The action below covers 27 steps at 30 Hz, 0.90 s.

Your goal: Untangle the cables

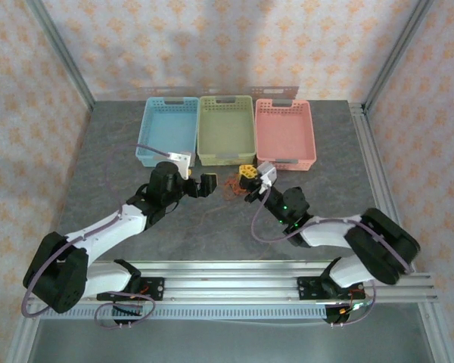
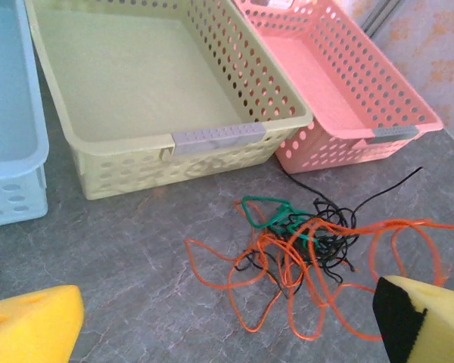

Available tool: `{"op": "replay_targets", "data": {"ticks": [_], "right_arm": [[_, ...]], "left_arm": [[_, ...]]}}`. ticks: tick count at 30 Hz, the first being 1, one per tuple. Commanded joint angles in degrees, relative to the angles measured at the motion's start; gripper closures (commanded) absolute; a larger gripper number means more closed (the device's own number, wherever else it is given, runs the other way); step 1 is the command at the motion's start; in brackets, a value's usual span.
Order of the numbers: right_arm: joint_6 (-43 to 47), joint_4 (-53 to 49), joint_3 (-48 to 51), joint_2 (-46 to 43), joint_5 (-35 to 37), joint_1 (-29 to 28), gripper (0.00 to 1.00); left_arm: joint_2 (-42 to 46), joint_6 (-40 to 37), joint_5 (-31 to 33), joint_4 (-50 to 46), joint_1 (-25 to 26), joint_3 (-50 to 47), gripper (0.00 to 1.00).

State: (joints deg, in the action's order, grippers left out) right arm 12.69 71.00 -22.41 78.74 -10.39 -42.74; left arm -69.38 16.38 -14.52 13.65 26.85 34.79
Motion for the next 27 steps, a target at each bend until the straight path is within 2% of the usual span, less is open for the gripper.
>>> {"op": "replay_targets", "data": {"ticks": [1, 4, 9, 13, 19, 27], "right_arm": [[-6.17, -11.90, -3.27, -7.71, 1.09, 0.03, 1.00], [-10.15, -15.06, -5.99, -10.58, 2.82, 0.03, 1.00], [-15.52, -22.02, -13.19, -10.60, 4.33, 0.03, 1.00], [-18.86, -23.33, -16.80, -8.48, 4.21, 0.03, 1.00], [-23.02, -26.86, -21.35, -7.35, 5.09, 0.03, 1.00], [-28.82, -33.18, -27.68, -9.17, 6.06, 0.03, 1.00]], "left_arm": [[1.73, -1.30, -1.17, 4.75, -0.17, -1.77, 0.03], [0.87, -1.44, -3.75, 8.30, -0.10, -2.74, 0.04], [-0.44, -3.70, -4.84, 12.91, 2.51, -4.14, 0.04], [-1.61, -6.72, -4.96, 16.03, 5.29, -5.06, 0.04], [-2.29, -9.58, -3.16, 16.01, 7.49, -4.99, 0.05], [-1.82, -10.72, -0.43, 16.60, 8.29, -5.46, 0.12]]}}
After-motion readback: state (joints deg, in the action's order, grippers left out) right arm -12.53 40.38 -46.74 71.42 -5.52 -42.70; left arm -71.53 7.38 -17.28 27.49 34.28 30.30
